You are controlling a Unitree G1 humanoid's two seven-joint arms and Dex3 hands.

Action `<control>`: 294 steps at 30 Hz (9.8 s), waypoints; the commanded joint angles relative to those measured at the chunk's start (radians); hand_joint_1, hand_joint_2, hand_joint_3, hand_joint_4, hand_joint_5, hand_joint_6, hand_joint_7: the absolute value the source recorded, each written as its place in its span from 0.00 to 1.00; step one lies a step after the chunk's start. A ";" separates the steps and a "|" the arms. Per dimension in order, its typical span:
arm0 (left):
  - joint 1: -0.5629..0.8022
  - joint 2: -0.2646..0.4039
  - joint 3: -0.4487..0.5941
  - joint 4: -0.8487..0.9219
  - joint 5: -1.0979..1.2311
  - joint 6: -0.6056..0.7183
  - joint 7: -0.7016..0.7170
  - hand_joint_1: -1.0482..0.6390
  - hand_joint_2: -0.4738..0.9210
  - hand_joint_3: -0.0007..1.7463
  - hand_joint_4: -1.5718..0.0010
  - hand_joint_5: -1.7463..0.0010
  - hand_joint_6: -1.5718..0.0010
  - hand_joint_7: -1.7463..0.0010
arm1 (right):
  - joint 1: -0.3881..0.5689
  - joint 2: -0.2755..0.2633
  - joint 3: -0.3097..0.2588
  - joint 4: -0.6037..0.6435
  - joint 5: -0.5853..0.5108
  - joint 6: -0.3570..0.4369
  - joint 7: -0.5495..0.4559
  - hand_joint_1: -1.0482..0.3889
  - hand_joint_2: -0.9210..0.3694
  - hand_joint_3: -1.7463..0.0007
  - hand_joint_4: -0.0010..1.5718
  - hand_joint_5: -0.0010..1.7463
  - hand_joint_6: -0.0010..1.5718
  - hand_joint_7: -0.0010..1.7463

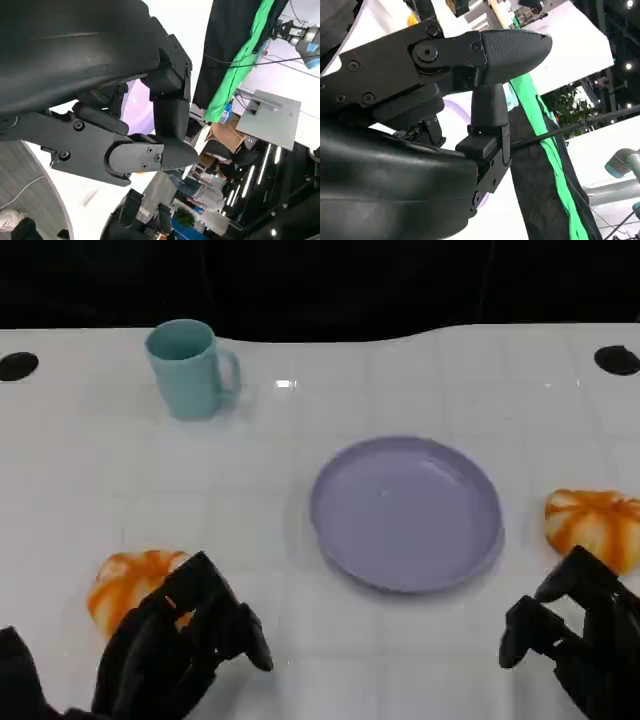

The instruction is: Grasp the bread from the table and place it into the plate.

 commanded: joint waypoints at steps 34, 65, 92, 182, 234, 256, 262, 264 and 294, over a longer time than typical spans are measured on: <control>0.022 0.038 -0.021 -0.042 0.138 -0.179 0.010 0.26 1.00 0.17 0.72 0.10 0.69 0.29 | 0.008 -0.002 0.008 -0.037 0.005 0.005 -0.011 0.33 0.00 0.77 0.49 1.00 0.37 0.91; 0.026 0.479 -0.034 -0.400 0.893 -0.354 0.197 0.25 1.00 0.04 0.99 0.78 0.84 1.00 | 0.037 -0.008 0.029 -0.112 0.024 0.073 -0.044 0.33 0.00 0.76 0.49 1.00 0.36 0.93; -0.075 0.552 -0.187 -0.474 1.497 -0.117 0.238 0.32 0.96 0.00 0.94 0.96 0.86 0.99 | 0.044 -0.014 0.025 -0.120 0.040 0.093 -0.041 0.33 0.00 0.78 0.49 1.00 0.35 0.94; -0.490 0.488 -0.392 0.561 1.102 -0.490 0.761 0.51 0.79 0.57 0.45 0.00 0.57 0.00 | 0.031 -0.019 0.009 -0.081 0.031 0.064 -0.005 0.33 0.00 0.78 0.47 1.00 0.35 0.93; -0.809 0.242 -0.453 0.605 1.092 -0.479 0.682 0.53 0.65 0.76 0.44 0.00 0.54 0.00 | 0.045 -0.032 0.018 -0.097 0.020 0.092 -0.016 0.34 0.00 0.77 0.47 1.00 0.37 0.91; -0.972 0.097 -0.531 0.856 1.127 -0.546 0.713 0.49 0.69 0.73 0.43 0.00 0.55 0.00 | 0.050 -0.038 0.025 -0.103 0.011 0.090 -0.017 0.33 0.00 0.78 0.48 1.00 0.38 0.92; -1.002 0.050 -0.536 0.916 1.120 -0.545 0.704 0.49 0.71 0.72 0.43 0.00 0.55 0.00 | 0.049 -0.039 0.025 -0.098 0.012 0.083 -0.011 0.34 0.00 0.77 0.48 1.00 0.37 0.92; -1.014 0.037 -0.542 0.934 1.127 -0.538 0.707 0.50 0.71 0.72 0.42 0.00 0.54 0.00 | 0.050 -0.037 0.026 -0.096 0.011 0.078 -0.009 0.34 0.00 0.77 0.48 1.00 0.37 0.92; -1.070 0.091 -0.648 0.918 1.179 -0.408 0.428 0.10 1.00 0.33 1.00 0.89 0.91 0.99 | 0.056 -0.034 0.028 -0.111 0.021 0.089 -0.010 0.35 0.00 0.77 0.49 1.00 0.38 0.91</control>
